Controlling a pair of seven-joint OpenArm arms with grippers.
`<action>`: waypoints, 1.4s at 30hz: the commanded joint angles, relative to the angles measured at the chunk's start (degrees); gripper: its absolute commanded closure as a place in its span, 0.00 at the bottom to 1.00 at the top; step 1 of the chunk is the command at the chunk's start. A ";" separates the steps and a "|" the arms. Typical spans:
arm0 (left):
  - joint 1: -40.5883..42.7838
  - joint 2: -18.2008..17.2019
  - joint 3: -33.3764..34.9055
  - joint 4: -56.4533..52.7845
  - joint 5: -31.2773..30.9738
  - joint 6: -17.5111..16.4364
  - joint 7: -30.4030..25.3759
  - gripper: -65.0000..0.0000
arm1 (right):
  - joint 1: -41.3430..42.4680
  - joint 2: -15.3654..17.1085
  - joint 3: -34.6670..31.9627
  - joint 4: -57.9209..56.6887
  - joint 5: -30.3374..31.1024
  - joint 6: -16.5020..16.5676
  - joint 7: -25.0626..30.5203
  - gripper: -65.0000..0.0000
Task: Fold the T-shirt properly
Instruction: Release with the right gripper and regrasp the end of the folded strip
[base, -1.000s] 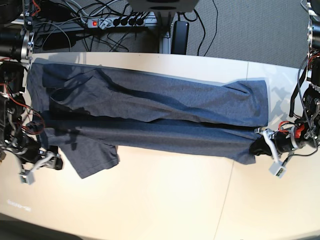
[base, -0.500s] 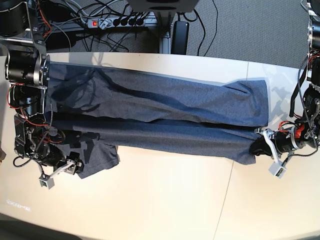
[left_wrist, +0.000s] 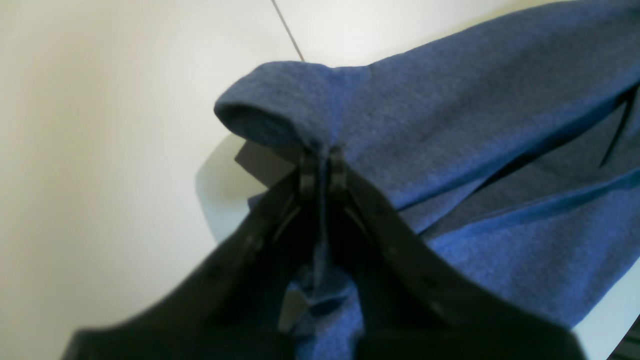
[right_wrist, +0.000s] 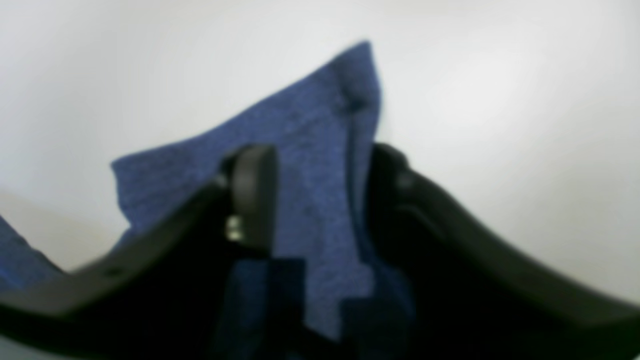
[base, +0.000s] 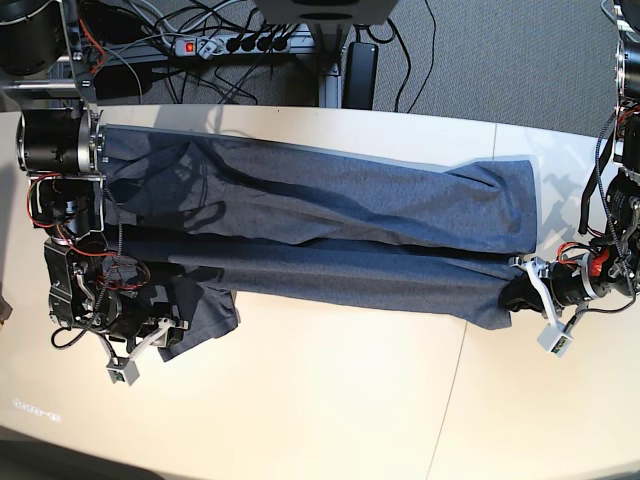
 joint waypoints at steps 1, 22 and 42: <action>-1.44 -1.11 -0.66 0.83 -0.63 -0.71 -1.05 1.00 | 0.55 0.00 -0.63 0.04 -0.52 3.63 -3.23 0.67; -1.73 -1.62 -0.72 0.83 -3.82 -0.71 0.72 1.00 | -1.01 3.23 -0.61 9.88 12.02 5.75 -3.56 1.00; 4.02 -7.48 -0.72 13.40 -20.00 -0.71 15.85 1.00 | -24.37 10.29 7.91 46.40 12.59 5.88 -6.45 1.00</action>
